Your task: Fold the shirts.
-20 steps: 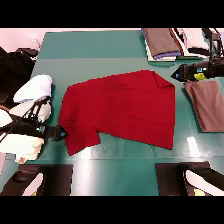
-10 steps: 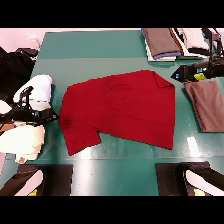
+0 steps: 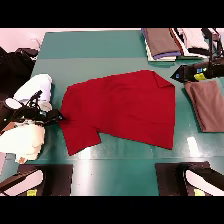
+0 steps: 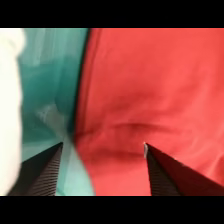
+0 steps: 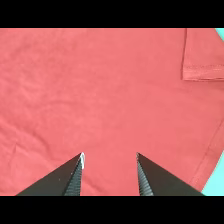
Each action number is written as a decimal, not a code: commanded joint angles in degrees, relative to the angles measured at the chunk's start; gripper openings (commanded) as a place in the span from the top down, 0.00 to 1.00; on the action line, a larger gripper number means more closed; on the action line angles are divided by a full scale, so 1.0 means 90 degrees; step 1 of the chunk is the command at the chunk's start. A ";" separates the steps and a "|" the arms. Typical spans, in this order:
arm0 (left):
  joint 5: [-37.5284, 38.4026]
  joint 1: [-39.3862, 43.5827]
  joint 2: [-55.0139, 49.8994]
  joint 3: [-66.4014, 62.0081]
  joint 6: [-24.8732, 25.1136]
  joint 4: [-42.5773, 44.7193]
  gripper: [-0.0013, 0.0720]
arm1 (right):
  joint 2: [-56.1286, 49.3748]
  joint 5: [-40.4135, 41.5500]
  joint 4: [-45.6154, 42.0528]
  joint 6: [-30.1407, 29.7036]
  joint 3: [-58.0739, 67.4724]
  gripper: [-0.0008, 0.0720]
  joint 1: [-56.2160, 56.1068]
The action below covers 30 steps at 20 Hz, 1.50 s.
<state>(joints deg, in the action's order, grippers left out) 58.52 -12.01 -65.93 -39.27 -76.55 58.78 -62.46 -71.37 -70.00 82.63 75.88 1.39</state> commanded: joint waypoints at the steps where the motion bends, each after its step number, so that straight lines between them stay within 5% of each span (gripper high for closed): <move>1: -0.0304 0.0372 -0.0267 0.0010 -0.0134 -0.0068 0.17 | 0.0007 -0.0148 0.0002 0.0000 -0.0002 0.47 0.0000; 2: -0.0318 0.0425 -0.0287 0.0010 -0.0177 -0.0068 0.17 | 0.0007 -0.0199 0.0002 0.0000 -0.0002 0.47 0.0000; 4: -0.0265 0.0406 -0.0284 -0.0097 -0.0153 -0.0170 0.85 | 0.0007 -0.0444 -0.0002 -0.0022 -0.0005 0.47 0.0049; 5: -0.0155 0.0403 -0.0243 -0.0226 -0.0151 -0.0175 0.95 | 0.0007 -0.0665 0.0002 -0.0039 -0.0029 0.47 0.0143; 11: 0.0464 0.0410 0.0716 -0.0789 0.0231 -0.0177 0.95 | 0.1139 -0.1435 -0.0066 -0.0053 -0.2574 0.45 0.1778; 13: 0.0563 0.0410 0.0896 -0.0789 0.0233 -0.0255 0.95 | 0.1501 -0.1608 -0.0058 -0.0075 -0.3813 0.24 0.2582; 17: 0.0573 0.0410 0.0899 -0.0789 0.0231 -0.0296 0.95 | 0.1957 -0.1486 0.0005 -0.0192 -0.5605 0.29 0.3264; 21: 0.0580 0.0410 0.0899 -0.0789 0.0233 -0.0393 0.95 | 0.1644 -0.1406 0.0165 -0.0029 -0.5430 0.38 0.2569; 30: 0.0729 0.0410 0.0899 -0.0789 0.0350 -0.0420 0.95 | 0.0304 -0.0714 0.0039 0.0743 -0.5255 0.38 0.1120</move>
<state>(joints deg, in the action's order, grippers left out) 64.40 -8.32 -57.89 -46.30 -73.73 55.09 -57.17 -80.29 -69.25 87.07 28.58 14.96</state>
